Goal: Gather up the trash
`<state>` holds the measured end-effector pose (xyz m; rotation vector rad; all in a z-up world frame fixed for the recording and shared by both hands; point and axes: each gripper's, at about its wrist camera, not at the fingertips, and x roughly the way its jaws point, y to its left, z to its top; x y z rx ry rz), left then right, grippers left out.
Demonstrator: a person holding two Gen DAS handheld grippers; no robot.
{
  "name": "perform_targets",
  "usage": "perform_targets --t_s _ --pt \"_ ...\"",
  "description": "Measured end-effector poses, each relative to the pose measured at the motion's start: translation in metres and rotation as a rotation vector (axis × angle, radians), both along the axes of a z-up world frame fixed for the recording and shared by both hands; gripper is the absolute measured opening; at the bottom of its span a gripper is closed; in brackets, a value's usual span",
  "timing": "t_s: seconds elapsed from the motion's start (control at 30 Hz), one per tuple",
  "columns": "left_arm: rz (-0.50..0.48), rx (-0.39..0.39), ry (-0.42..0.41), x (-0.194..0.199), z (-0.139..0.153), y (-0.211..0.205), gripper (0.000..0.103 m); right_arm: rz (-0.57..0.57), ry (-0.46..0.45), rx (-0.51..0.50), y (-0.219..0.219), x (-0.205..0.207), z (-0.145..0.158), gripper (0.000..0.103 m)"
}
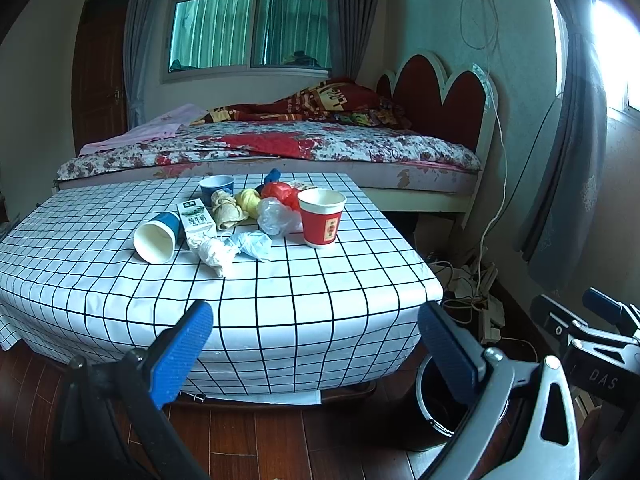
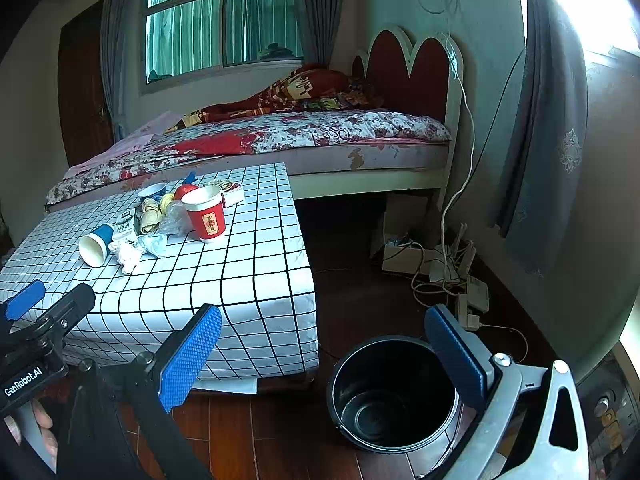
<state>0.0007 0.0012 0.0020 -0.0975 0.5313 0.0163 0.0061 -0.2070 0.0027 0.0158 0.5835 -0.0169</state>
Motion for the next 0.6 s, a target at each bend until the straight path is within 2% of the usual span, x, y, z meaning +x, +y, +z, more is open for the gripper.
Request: perform_targets --t_s 0.6 --pt "-0.004 0.001 0.009 -0.0018 -0.0060 -0.0055 0.102 -0.001 0.004 -0.001 -0.0008 -0.0005 -0.0045 0.102"
